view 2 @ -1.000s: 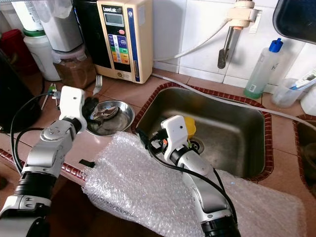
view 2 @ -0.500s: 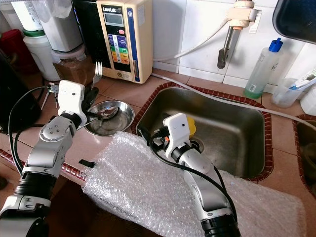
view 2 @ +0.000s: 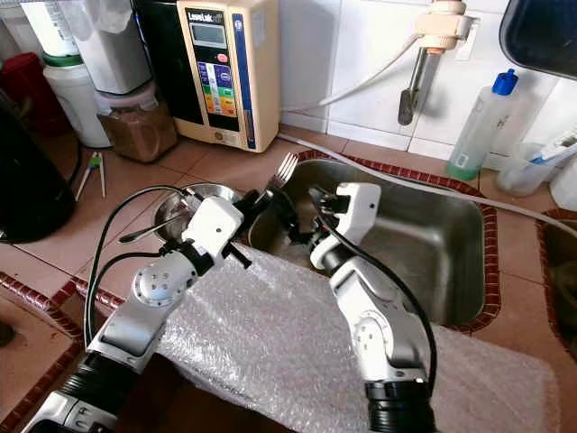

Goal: Kitchen organization

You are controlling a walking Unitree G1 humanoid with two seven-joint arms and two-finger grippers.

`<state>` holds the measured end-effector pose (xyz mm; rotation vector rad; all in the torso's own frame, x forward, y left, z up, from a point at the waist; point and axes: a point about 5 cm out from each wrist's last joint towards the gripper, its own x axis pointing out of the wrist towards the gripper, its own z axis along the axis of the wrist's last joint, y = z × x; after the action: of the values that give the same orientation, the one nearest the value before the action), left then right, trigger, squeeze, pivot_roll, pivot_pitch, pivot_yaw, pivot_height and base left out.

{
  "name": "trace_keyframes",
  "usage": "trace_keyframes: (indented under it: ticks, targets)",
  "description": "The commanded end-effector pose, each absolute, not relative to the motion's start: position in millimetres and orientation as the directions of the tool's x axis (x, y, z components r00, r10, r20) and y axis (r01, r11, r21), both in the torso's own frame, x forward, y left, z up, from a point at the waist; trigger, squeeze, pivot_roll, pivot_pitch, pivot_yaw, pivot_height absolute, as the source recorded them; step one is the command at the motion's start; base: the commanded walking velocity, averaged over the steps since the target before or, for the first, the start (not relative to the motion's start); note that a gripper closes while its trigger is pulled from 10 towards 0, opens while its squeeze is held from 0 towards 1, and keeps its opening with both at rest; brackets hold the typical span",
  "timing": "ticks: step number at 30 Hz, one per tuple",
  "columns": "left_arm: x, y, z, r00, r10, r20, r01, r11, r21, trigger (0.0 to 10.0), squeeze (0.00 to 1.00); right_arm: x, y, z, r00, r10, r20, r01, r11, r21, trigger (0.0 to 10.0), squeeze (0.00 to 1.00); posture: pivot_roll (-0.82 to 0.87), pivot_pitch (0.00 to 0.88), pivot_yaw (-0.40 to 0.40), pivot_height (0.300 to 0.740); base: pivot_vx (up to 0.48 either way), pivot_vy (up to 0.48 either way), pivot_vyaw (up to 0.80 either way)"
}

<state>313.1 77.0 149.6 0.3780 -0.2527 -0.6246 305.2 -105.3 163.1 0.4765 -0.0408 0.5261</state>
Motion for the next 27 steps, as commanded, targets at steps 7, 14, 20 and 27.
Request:
trace_keyframes:
  ticks: [7,14,20,27]
  targets:
    - [310,74,157,0.757,-0.631,0.168,0.528,0.743,0.412,0.0,0.00,308,-107,166,0.871,0.466,0.157,-0.483,0.752,0.448,10.0,0.00,-0.05,0.000,0.050,0.740,0.000,0.000,0.00]
    - [305,66,151,0.742,-0.652,0.152,0.552,0.724,0.413,0.0,0.00,320,-112,179,0.839,0.515,0.179,-0.538,0.733,0.415,10.0,0.00,-0.05,0.000,0.050,0.740,0.000,0.000,0.00]
    - [308,71,156,0.754,-0.635,0.171,0.520,0.735,0.435,0.0,0.00,324,-128,179,0.831,0.540,0.137,-0.546,0.740,0.394,10.0,0.00,-0.05,0.000,0.046,0.740,0.000,0.000,0.00]
    - [303,80,163,0.707,-0.678,0.200,0.522,0.692,0.499,0.0,0.00,329,-127,175,0.804,0.590,0.075,-0.566,0.721,0.399,0.0,0.00,-0.06,0.000,0.046,0.740,0.000,0.000,0.00]
